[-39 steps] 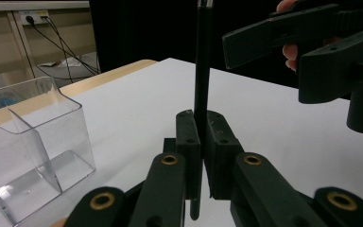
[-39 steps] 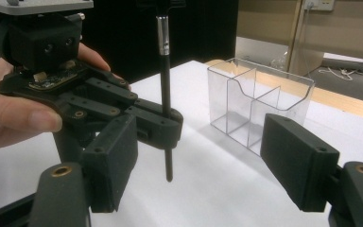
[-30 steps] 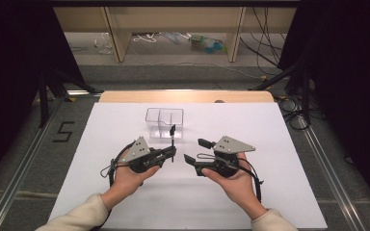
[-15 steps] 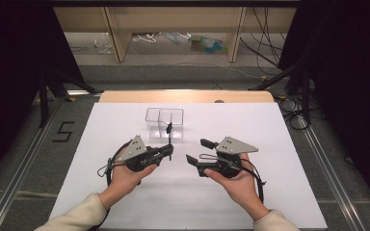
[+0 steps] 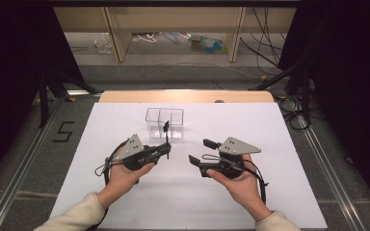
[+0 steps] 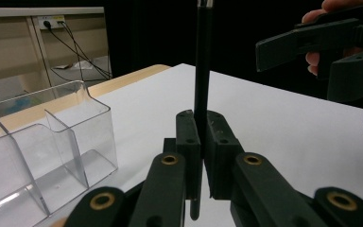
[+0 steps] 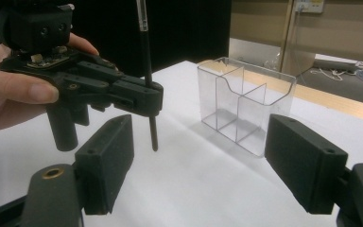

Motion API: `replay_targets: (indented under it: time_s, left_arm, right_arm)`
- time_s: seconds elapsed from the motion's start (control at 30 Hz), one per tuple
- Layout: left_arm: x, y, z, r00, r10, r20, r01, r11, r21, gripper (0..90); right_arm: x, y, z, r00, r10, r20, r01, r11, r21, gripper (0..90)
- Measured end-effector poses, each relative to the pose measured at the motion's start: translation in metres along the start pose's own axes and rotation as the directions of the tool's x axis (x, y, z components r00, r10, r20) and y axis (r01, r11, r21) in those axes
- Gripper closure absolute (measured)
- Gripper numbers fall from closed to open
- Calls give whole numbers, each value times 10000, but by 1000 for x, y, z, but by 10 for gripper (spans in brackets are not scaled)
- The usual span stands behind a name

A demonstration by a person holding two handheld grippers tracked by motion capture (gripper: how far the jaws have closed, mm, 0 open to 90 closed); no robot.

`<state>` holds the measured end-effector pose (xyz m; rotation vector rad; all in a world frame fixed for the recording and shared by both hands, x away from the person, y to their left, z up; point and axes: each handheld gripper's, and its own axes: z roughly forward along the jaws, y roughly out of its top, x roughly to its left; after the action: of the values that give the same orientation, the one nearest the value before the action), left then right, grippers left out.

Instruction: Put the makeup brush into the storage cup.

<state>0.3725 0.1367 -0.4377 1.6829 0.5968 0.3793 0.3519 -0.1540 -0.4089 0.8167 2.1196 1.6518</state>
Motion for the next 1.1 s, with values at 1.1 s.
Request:
replay_targets:
  time_s: [1.1]
  left_arm:
    - [10, 3, -12, 9993, -25, -370, 17, 9998, -216, 852]
  right_arm:
    - [-11, -5, -23, 9990, -21, 442, 22, 10000, -23, 241]
